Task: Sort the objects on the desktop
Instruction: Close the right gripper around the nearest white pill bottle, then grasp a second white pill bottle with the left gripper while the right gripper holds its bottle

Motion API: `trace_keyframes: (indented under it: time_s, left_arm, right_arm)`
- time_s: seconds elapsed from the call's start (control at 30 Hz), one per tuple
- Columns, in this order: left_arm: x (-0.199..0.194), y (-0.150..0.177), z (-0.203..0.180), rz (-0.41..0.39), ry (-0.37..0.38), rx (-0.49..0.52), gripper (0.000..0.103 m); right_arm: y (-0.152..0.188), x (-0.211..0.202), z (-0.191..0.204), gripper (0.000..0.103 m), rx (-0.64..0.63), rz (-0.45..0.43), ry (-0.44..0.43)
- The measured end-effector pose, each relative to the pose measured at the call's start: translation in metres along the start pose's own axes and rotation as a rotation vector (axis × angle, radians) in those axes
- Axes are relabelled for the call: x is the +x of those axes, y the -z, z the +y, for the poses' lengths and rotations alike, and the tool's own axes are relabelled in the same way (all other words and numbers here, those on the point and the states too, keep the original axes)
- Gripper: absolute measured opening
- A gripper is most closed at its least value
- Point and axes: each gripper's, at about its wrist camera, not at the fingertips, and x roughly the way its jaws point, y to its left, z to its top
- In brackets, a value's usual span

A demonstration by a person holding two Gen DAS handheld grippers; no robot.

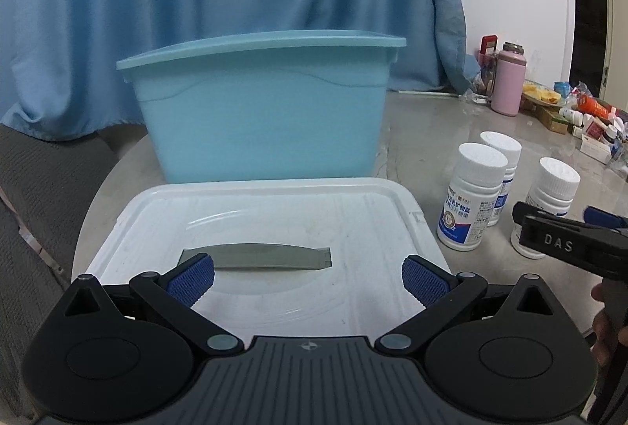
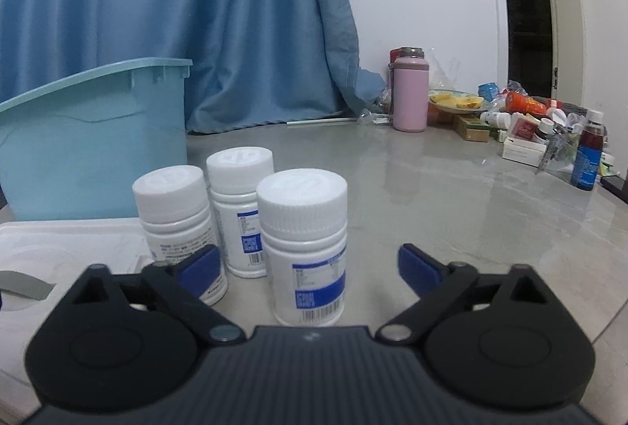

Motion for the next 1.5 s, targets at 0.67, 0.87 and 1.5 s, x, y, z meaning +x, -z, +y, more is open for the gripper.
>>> trace_keyframes:
  time_s: [0.67, 0.87, 1.5]
  left_arm:
    - [0.000, 0.000, 0.005, -0.002, 0.000, -0.008, 0.103]
    - [-0.006, 0.002, 0.001, -0.013, 0.024, -0.008, 0.103]
    - [-0.015, -0.003, -0.050, -0.050, 0.172, 0.058, 0.101]
  right_arm:
    - [0.000, -0.007, 0.000, 0.047, -0.018, 0.022, -0.007]
    - [0.000, -0.032, -0.008, 0.047, -0.008, 0.006, 0.005]
    - [0.011, -0.087, -0.041, 0.047, 0.040, -0.003, 0.092]
